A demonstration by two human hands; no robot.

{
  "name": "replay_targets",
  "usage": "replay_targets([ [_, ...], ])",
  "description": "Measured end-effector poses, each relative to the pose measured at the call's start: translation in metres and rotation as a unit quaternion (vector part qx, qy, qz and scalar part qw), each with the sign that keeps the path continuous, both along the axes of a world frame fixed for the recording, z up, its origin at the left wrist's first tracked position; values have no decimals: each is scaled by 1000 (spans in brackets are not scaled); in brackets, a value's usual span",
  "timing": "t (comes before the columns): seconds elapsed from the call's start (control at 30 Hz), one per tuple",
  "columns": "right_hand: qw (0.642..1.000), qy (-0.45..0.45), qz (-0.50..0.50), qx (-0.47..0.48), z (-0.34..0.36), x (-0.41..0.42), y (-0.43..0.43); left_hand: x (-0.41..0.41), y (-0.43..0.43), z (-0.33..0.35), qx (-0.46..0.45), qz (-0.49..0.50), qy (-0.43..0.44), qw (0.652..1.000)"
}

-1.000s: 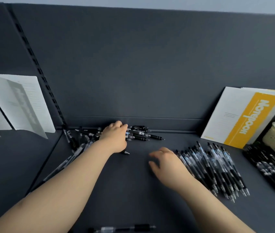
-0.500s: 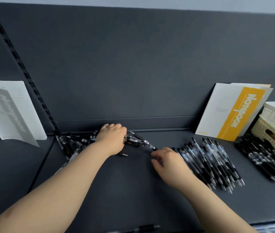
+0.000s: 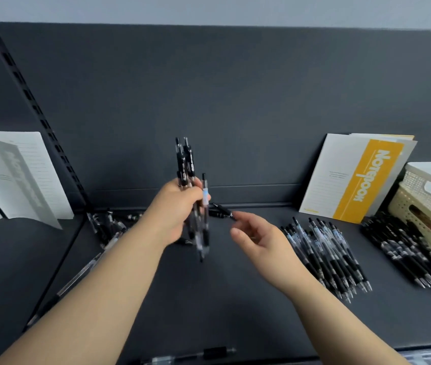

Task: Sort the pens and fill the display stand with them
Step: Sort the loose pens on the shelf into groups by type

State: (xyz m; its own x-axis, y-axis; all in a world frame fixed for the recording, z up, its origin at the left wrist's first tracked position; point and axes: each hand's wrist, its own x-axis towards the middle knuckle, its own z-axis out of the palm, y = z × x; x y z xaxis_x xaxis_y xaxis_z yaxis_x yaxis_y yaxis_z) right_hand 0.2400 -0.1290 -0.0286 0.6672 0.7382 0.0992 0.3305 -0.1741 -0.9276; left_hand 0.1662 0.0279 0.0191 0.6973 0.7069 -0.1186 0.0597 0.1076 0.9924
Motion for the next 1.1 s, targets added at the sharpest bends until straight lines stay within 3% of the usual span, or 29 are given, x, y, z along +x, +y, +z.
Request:
replay_targets([
  [0.2,999,-31,-1,-42,3,0,-13,7,-52,-29,-287,-28,-40,957],
  [0.37,999,19,-10,-31,2,11,-36,7,-72,-40,-372,-16,-57,926],
  [0.53,991,130,-16,-3,2,23,-55,14,-86,-44,-387,-23,-71,919],
  [0.8,988,99,80,-93,-6,41,-80,32,-108,-46,-389,-30,-75,918],
  [1.1,965,232,121,-15,-11,59,-97,44,-127,-42,-380,-12,-105,919],
])
